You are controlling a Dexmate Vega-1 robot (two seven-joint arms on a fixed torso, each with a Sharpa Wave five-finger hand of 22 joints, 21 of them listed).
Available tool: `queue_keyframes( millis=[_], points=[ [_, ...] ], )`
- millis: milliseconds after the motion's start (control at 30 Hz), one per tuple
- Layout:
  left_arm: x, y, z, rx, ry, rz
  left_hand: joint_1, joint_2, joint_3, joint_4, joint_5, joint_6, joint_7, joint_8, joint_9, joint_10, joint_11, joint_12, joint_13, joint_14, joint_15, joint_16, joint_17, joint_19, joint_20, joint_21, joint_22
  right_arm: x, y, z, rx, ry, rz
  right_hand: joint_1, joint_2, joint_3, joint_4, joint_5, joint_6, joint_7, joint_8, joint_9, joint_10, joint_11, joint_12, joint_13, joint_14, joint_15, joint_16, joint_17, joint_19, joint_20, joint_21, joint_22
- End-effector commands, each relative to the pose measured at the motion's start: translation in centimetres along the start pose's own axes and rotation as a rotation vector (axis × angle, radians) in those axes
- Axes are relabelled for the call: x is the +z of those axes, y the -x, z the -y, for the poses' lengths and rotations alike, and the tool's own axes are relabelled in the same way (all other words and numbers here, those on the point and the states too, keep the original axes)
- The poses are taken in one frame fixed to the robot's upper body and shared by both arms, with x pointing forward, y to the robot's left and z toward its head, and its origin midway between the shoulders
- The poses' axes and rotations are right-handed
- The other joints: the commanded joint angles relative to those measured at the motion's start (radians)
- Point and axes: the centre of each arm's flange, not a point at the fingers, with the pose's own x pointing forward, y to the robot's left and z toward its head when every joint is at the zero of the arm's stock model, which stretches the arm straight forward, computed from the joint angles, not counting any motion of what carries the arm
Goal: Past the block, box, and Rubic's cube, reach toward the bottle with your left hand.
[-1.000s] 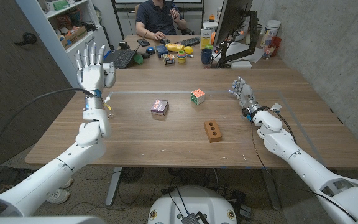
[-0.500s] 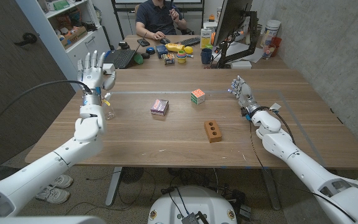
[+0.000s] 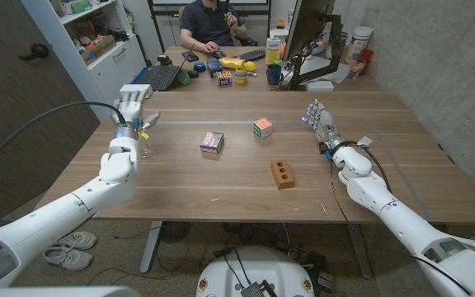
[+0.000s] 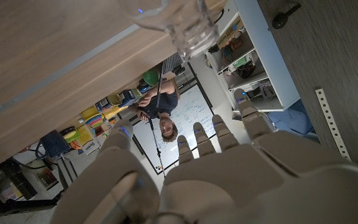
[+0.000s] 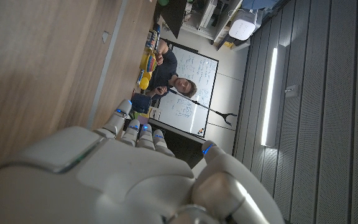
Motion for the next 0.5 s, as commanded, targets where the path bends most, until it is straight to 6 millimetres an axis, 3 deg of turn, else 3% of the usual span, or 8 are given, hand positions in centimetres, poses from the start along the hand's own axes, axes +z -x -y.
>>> queue_keyframes(
  millis=[33,367,500],
  points=[
    [0.5,0.0,0.8,-0.113,-0.024,0.034,0.027,-0.006,-0.002,-0.009,0.018,0.068,-0.003,0.018,0.006,0.093,0.004,0.015,0.005,0.083,-0.011,0.007,0.002,0.079,0.0,0.004,0.003,0.0,0.1,-0.1,-0.013,-0.006,0.008,-0.008,0.069,-0.008,0.002,0.004,-0.004,0.0,0.004,0.003,0.007,0.006,0.007,0.002,-0.032,0.01,0.004,0.001,-0.006,0.01,-0.005,0.003],
    [0.7,0.9,0.1,-0.212,-0.061,0.05,0.065,-0.013,0.003,-0.015,0.019,0.184,-0.002,0.05,0.014,0.195,-0.011,0.035,0.018,0.187,-0.04,0.005,0.009,0.199,0.002,0.023,0.011,-0.1,0.1,0.0,-0.019,-0.007,0.01,-0.008,0.068,-0.012,0.002,0.004,-0.005,-0.002,0.004,0.003,0.01,0.007,0.008,0.002,-0.025,0.012,0.005,0.0,-0.016,0.014,-0.011,0.003],
    [0.7,1.3,-0.2,-0.232,-0.065,0.05,0.087,-0.015,0.012,-0.014,0.008,0.285,-0.002,0.085,0.025,0.302,-0.012,0.071,0.037,0.274,-0.076,0.018,0.016,0.248,0.005,0.023,0.013,-0.1,0.1,0.1,-0.02,-0.011,0.011,-0.008,0.068,-0.014,0.002,0.005,-0.006,-0.001,0.004,0.003,0.01,0.006,0.007,0.003,-0.024,0.012,0.004,-0.001,-0.019,0.015,-0.013,0.003]
  ],
)
